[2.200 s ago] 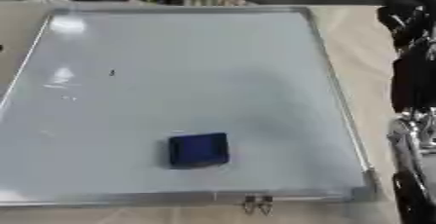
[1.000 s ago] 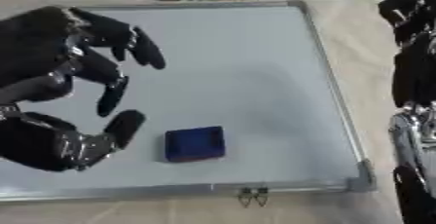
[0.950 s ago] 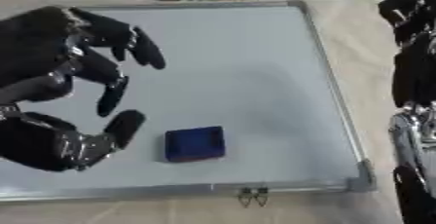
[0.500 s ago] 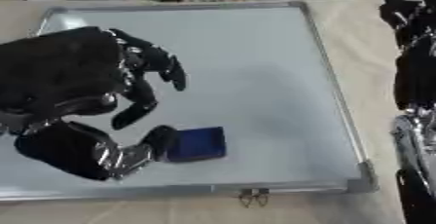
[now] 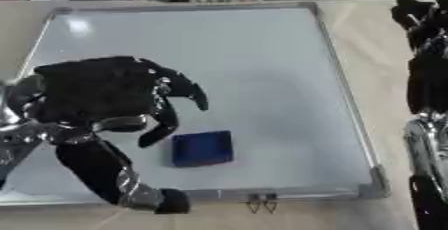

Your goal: Wipe the whiteboard clean with a brush.

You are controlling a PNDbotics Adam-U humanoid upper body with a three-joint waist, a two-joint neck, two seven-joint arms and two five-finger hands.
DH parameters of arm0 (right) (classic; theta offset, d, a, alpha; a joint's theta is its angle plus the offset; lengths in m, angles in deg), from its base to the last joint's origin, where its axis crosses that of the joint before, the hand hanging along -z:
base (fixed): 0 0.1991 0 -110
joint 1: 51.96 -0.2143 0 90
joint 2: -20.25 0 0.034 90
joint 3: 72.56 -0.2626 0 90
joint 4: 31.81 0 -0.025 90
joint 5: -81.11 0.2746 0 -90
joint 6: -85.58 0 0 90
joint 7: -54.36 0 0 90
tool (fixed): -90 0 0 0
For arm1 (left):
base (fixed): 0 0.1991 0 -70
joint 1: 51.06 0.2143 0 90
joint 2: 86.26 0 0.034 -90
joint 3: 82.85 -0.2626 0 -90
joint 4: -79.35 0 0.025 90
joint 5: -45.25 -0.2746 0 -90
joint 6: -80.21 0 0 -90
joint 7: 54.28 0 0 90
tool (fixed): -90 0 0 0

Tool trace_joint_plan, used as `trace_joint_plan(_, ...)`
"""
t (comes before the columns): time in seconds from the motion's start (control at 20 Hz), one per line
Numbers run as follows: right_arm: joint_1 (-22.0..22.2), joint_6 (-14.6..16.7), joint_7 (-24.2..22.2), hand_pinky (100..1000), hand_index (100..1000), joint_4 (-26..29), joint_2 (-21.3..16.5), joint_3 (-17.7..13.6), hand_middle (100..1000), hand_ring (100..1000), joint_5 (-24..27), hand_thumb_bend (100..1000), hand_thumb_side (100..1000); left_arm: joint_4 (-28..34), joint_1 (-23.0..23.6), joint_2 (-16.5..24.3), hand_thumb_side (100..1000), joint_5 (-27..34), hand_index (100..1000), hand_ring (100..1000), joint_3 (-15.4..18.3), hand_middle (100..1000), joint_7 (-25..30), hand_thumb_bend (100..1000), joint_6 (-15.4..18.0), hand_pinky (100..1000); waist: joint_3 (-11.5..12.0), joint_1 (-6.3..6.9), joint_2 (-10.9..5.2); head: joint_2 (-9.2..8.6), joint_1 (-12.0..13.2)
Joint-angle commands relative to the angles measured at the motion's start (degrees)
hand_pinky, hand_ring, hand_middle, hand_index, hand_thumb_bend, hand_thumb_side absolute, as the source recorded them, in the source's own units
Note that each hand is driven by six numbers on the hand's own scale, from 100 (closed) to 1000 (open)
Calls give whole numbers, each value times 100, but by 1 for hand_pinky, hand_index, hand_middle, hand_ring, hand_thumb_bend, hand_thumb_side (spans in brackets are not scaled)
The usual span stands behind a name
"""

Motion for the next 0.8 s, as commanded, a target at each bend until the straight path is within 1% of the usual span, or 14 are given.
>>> trace_joint_plan(0.05,-16,18,-36,880,909,64,-104,16,595,869,24,100,1000,-177,-166,-36,998,-123,300,885,-49,815,162,658,29,743,-4,3,-103,-44,-1)
trace_joint_plan(0.1,-15,17,-41,880,909,64,-103,19,594,869,25,100,1000,-275,-183,-72,1000,-186,313,884,-63,809,189,617,25,744,-5,3,-99,-41,1)
trace_joint_plan(0.2,-12,15,-50,881,909,64,-99,22,588,869,25,100,1000,-505,-193,-151,1000,-330,317,881,-37,801,171,583,-48,741,-9,3,-92,-38,8)
trace_joint_plan(0.25,-10,13,-53,881,909,64,-97,22,587,869,24,100,1000,-626,-190,-185,986,-405,317,879,0,799,124,564,-100,739,-11,3,-88,-40,11)
trace_joint_plan(0.35,-9,13,-55,881,909,64,-96,20,587,869,24,100,1000,-876,-194,-251,972,-559,316,878,34,801,-10,559,-170,736,-17,4,-78,-45,16)
trace_joint_plan(0.5,-12,12,-59,882,910,64,-96,20,584,870,22,100,1000,-1221,-208,-355,962,-808,315,886,4,814,-241,564,-135,738,-24,14,-59,-44,24)
trace_joint_plan(0.8,-14,10,-70,883,910,64,-93,28,582,870,18,100,1000,-1759,-235,-577,932,-1112,307,858,-16,791,-574,504,-132,702,-59,14,-28,-45,45)
